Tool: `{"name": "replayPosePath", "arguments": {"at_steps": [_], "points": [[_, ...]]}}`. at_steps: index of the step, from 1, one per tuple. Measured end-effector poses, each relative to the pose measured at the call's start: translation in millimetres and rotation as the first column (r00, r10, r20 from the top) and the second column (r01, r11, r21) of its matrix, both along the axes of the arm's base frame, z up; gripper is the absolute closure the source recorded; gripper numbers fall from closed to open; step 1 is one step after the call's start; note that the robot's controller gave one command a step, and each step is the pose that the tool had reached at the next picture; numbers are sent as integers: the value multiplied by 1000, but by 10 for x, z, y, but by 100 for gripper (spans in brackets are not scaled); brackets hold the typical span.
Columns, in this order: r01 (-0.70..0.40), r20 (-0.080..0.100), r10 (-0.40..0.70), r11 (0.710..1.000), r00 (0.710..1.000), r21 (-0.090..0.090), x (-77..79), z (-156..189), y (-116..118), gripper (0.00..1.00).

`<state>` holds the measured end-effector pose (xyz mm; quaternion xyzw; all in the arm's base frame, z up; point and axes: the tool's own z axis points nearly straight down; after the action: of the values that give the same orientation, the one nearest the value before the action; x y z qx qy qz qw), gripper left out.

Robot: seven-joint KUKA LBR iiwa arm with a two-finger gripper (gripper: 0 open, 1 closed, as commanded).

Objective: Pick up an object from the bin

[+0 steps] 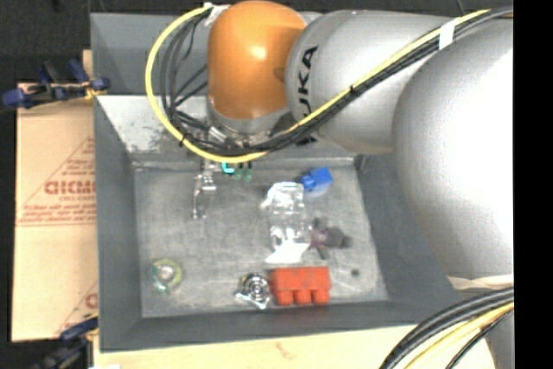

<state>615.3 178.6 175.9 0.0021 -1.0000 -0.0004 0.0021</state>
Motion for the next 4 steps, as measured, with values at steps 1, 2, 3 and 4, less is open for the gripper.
{"name": "replayPosePath", "arguments": {"at_steps": [1,2,3,4], "points": [[-110,2,110,994,994,-5,145,-604,-731,0],[-4,1,4,1000,1000,-1,-461,-685,-1027,0],[86,12,-86,996,996,1,-541,-957,-1974,0],[-13,27,13,1000,1000,1,-873,-995,-2563,0]]}}
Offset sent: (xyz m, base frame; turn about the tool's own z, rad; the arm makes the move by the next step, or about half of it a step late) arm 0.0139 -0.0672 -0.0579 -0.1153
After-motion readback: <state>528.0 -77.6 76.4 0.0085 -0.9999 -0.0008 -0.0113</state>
